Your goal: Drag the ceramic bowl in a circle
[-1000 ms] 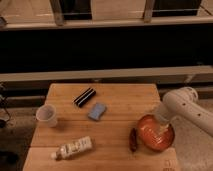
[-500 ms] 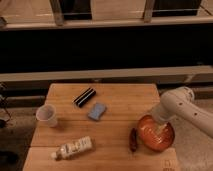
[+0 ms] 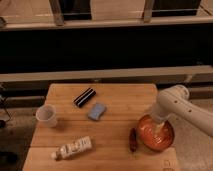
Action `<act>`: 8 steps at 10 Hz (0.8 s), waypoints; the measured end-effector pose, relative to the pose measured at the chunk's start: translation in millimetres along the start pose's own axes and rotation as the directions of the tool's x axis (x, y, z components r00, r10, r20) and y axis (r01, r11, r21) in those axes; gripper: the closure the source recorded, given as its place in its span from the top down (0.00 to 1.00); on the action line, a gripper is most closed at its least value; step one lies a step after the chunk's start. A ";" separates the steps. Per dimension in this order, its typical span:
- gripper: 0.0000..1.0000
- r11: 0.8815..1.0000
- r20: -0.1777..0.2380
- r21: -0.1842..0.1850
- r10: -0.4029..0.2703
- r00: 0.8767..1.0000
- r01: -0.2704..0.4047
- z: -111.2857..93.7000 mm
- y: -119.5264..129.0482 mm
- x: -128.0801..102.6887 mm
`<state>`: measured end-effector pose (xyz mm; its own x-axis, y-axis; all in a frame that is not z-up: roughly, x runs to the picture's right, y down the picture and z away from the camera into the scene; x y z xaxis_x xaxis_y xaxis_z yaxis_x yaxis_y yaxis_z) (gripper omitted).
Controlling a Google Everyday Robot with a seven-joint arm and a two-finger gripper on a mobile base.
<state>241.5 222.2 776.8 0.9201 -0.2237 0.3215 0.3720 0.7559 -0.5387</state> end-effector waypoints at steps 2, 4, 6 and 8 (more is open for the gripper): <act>0.80 0.999 -0.007 -0.034 -0.005 1.000 0.005 11.8 -7.4 5.1; 0.80 0.998 -0.012 -0.061 -0.006 1.000 0.005 26.2 -12.8 11.7; 0.72 0.996 -0.013 -0.084 -0.017 1.000 0.016 34.0 -16.6 15.4; 0.55 0.995 -0.010 -0.094 -0.030 0.999 0.029 37.2 -15.3 17.6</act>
<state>247.5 229.6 819.7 0.9096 -0.2529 0.3296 0.4086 0.6881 -0.5997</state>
